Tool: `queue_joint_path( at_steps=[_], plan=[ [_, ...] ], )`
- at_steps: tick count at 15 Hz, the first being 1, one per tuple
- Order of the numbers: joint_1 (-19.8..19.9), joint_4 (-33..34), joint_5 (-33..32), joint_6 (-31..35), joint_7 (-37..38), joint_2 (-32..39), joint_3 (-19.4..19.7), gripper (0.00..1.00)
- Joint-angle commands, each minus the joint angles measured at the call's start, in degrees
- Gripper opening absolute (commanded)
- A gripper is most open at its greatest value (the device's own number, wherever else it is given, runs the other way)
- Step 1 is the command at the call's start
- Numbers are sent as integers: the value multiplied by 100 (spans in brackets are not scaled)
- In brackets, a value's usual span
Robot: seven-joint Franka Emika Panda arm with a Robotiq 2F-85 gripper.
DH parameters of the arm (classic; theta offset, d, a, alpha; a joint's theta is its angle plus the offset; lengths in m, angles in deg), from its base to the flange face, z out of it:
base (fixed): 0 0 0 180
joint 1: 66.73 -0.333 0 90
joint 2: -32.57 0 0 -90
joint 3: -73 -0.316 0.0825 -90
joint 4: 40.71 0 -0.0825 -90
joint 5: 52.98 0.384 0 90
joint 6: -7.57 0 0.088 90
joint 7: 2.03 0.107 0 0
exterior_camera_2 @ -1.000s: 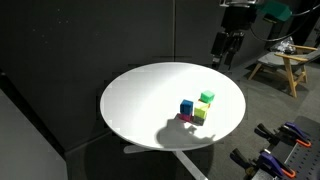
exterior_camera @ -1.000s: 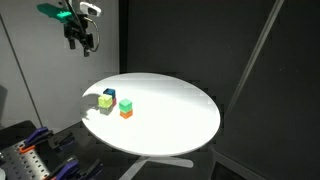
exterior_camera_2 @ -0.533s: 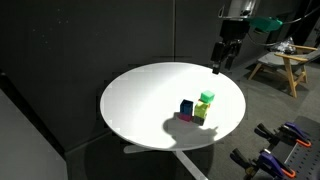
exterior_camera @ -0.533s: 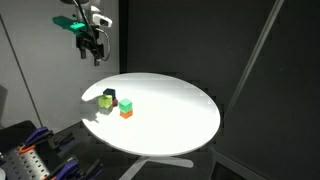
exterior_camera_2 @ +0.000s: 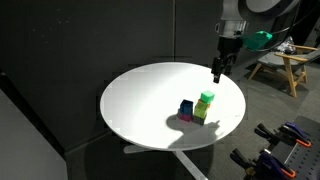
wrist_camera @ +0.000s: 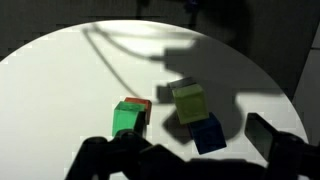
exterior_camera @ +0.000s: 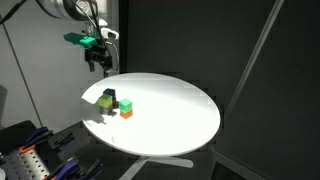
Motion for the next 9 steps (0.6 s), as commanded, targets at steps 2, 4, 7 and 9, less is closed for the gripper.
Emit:
queue_joint_path(
  at_steps=[2,4,7,9],
  plan=[
    [41,-86,-302,265,152,245,24,100],
    [47,-50,-292,118,205,293,37,100],
    [17,-66,-186,159,71,330,41,100],
    [18,-66,-186,159,79,334,42,100]
  ],
)
